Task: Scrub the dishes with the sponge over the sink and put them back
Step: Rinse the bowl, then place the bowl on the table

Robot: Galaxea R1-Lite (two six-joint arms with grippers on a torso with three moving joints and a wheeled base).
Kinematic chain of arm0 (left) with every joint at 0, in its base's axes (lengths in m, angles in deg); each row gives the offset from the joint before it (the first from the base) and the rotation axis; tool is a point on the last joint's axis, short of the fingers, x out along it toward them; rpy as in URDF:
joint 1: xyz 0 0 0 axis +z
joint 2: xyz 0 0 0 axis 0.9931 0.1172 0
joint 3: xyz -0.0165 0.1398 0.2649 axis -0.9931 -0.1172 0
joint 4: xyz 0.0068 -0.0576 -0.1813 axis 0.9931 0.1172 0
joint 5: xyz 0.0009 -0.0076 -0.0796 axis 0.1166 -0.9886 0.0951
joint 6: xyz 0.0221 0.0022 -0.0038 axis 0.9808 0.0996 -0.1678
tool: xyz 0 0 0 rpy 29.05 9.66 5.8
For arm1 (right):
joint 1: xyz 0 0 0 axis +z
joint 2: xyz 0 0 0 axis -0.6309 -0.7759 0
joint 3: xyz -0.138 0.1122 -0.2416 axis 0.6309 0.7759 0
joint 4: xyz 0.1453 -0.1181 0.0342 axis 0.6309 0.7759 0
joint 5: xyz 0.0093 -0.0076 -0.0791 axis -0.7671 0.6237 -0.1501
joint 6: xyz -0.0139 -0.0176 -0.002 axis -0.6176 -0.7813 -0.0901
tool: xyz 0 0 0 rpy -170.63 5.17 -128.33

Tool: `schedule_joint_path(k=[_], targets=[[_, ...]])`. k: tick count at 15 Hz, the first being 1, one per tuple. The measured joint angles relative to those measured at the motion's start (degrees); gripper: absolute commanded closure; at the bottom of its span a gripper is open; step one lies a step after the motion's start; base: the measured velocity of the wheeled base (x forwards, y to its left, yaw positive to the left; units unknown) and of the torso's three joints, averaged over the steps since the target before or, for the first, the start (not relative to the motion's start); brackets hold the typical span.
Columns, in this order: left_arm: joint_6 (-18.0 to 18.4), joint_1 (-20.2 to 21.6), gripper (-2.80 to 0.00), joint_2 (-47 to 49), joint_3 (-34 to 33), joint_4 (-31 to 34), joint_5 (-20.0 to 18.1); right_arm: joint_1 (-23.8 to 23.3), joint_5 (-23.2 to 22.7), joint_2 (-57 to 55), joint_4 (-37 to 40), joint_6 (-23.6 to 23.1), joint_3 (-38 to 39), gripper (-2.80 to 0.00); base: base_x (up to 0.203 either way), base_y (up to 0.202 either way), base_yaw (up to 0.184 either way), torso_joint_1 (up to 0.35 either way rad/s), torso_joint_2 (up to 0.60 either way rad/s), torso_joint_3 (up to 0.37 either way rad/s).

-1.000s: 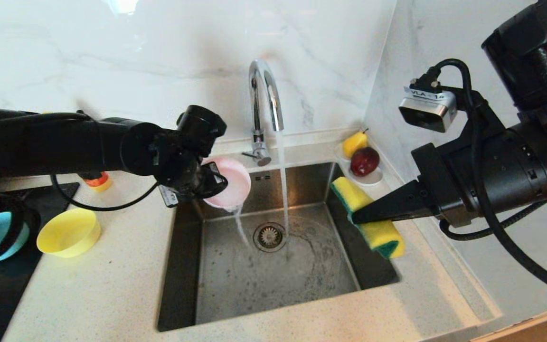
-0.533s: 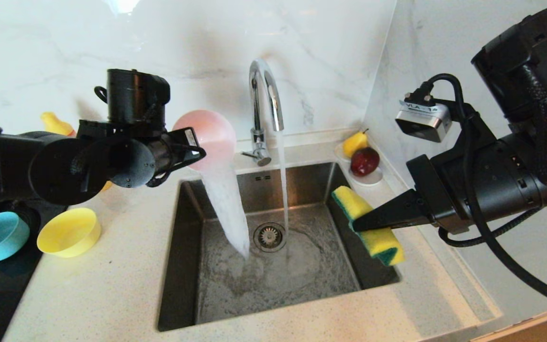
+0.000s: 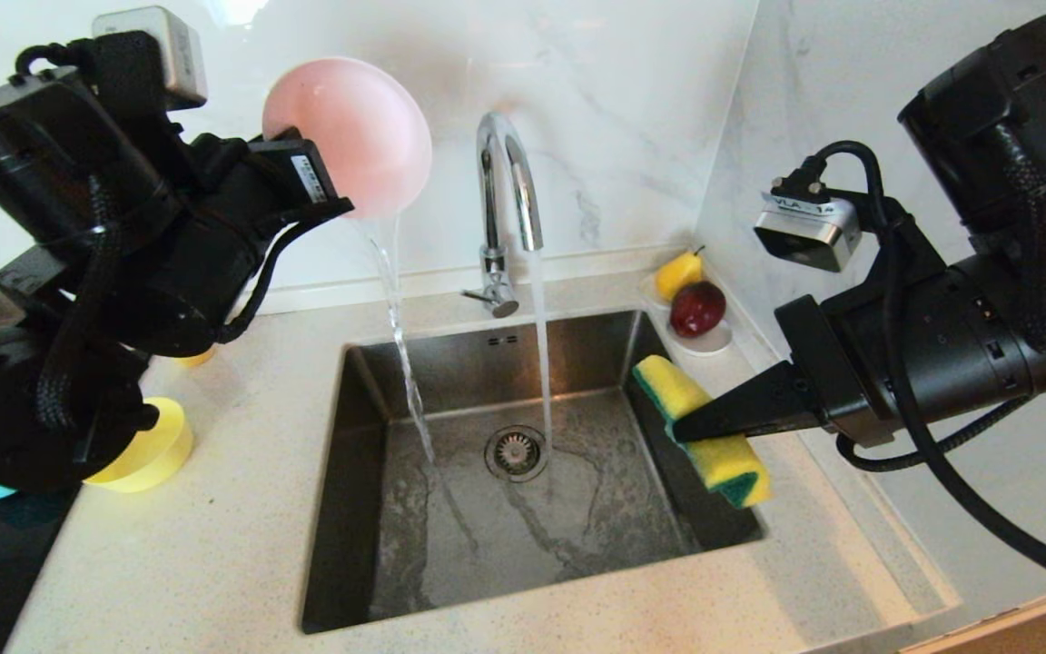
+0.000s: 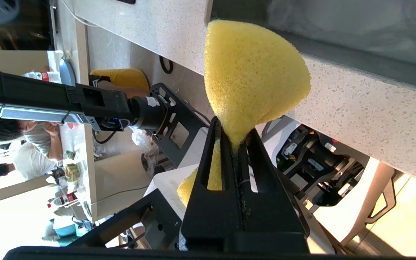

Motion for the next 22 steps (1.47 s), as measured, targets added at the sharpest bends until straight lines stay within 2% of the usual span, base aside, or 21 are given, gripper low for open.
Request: schedule_joint_path(k=[2, 7, 9, 11, 14, 16, 17, 19, 21, 22], targets=[[3.0, 0.0, 0.00, -1.5, -2.3, -5.6, -3.0, 0.0, 0.1, 0.0, 0.0, 0.0, -0.1, 0.00, 0.000, 0.000, 0.000, 0.000, 0.00, 0.000], [4.2, 0.0, 0.00, -4.5, -3.6, -6.8, -4.4, 0.0, 0.0, 0.1, 0.0, 0.2, -0.2, 0.00, 0.000, 0.000, 0.000, 0.000, 0.00, 0.000], [4.2, 0.5, 0.00, -4.7, -3.7, -5.0, -3.6, 0.0, 0.0, 0.3, 0.0, 0.2, -0.2, 0.00, 0.000, 0.000, 0.000, 0.000, 0.00, 0.000], [3.5, 2.2, 0.00, -4.9, -4.2, 1.3, -1.7, 0.0, 0.2, 0.6, 0.1, 0.2, 0.2, 0.00, 0.000, 0.000, 0.000, 0.000, 0.00, 0.000], [-1.2, 4.6, 0.00, -6.7, -3.6, 20.4, 1.1, 0.0, 0.3, 0.8, 0.1, 0.1, 1.3, 0.00, 0.000, 0.000, 0.000, 0.000, 0.00, 0.000], [-6.9, 6.9, 0.00, -8.9, 0.4, 38.9, -0.6, 0.0, 0.3, 0.8, 0.0, 0.1, 1.8, 0.00, 0.000, 0.000, 0.000, 0.000, 0.00, 0.000], [-10.3, 8.6, 0.00, -9.7, 4.0, 48.1, -2.9, -0.2, 0.3, 0.8, 0.0, 0.1, 2.0, 0.00, 0.000, 0.000, 0.000, 0.000, 0.00, 0.000], [-17.7, 15.0, 0.00, -11.3, 13.1, 68.8, -11.2, -0.7, 0.3, 0.8, 0.1, 0.0, 2.2, 0.00, 0.000, 0.000, 0.000, 0.000, 0.00, 0.000], [-22.2, 23.4, 0.00, -12.1, 17.5, 84.5, -19.2, -0.9, 0.3, 0.8, 0.0, 0.0, 2.7, 0.00, 0.000, 0.000, 0.000, 0.000, 0.00, 0.000], [-24.2, 27.3, 0.00, -12.3, 18.2, 89.9, -21.7, -1.0, 0.3, 0.8, 0.0, -0.1, 2.9, 0.00, 0.000, 0.000, 0.000, 0.000, 0.00, 0.000]])
